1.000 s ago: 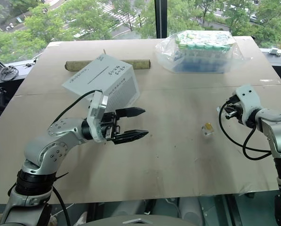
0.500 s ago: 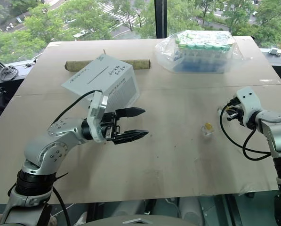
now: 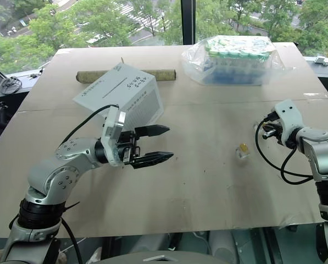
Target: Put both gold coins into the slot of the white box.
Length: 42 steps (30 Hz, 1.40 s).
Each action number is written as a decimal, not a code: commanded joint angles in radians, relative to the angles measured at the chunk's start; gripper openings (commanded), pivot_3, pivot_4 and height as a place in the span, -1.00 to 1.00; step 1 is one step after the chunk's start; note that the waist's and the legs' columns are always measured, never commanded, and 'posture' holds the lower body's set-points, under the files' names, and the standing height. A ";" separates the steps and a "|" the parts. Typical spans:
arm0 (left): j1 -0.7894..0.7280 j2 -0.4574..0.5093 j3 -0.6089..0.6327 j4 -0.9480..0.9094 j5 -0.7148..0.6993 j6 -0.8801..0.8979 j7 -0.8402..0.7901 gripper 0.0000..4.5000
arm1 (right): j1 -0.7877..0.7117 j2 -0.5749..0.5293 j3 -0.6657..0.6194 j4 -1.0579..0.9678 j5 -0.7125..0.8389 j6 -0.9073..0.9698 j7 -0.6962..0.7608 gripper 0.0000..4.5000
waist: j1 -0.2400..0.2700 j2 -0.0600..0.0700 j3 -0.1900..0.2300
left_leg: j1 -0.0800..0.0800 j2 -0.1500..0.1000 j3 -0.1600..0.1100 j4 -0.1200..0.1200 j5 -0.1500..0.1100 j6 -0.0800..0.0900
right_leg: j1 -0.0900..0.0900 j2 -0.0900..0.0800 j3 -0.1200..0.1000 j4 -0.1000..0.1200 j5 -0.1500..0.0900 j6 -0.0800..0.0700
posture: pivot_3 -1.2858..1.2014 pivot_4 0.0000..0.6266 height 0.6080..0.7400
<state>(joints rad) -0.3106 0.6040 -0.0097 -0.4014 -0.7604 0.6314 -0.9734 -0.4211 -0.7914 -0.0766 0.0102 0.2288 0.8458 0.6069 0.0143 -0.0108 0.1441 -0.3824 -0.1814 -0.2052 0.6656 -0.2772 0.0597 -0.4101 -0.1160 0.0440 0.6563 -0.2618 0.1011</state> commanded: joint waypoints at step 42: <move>-0.070 -0.033 0.007 -0.020 -0.009 0.042 0.025 1.00 | -0.038 0.025 -0.017 -0.003 -0.012 -0.063 -0.042 -0.42 | -0.001 0.000 0.000 | -0.001 0.000 0.002 0.000 0.000 0.000 | -0.002 0.000 0.001 0.001 0.000 0.000 | 0.03 -0.52 1.00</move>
<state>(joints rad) -0.3838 0.5633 -0.0177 -0.3830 -0.7507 0.6724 -0.9516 -0.4302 -0.7620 -0.0827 0.0214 0.2222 0.8051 0.5613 0.0133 -0.0110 0.1442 -0.3832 -0.1809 -0.2034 0.6658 -0.2772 0.0598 -0.4118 -0.1157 0.0453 0.6569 -0.2617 0.1012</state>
